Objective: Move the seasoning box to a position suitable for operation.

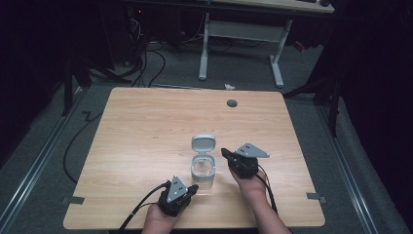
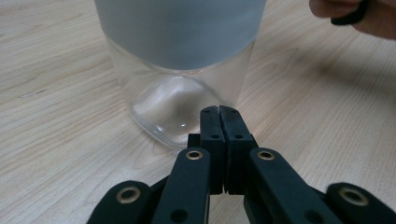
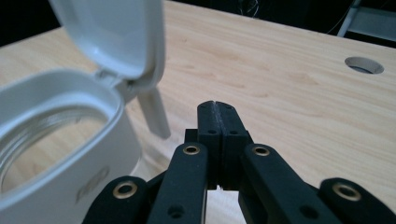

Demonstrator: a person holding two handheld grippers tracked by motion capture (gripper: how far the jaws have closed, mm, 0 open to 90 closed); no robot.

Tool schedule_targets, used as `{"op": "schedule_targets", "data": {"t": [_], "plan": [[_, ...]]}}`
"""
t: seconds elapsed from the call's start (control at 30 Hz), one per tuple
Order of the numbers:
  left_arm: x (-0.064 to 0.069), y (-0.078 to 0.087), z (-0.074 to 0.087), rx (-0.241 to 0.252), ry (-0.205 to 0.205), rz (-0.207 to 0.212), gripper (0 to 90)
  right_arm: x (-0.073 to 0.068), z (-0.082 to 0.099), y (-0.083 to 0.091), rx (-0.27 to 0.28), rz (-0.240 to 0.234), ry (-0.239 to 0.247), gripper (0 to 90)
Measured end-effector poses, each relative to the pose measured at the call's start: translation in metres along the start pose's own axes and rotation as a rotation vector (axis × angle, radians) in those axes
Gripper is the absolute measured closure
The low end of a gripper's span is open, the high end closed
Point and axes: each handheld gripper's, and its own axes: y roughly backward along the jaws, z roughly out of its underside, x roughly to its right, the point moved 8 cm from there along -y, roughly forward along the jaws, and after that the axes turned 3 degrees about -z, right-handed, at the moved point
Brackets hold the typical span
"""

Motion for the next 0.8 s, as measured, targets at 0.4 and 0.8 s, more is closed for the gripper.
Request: {"op": "schedule_targets", "data": {"t": [0.4,0.8], "plan": [[-0.003,-0.005,-0.001,0.005,0.002,0.002,89.3,0.007,-0.043,-0.01,0.045,-0.009,-0.011,89.8],[-0.002,-0.005,0.001,0.003,0.001,0.008,88.9,-0.007,-0.064,-0.011,0.064,-0.034,0.028,89.9]]}}
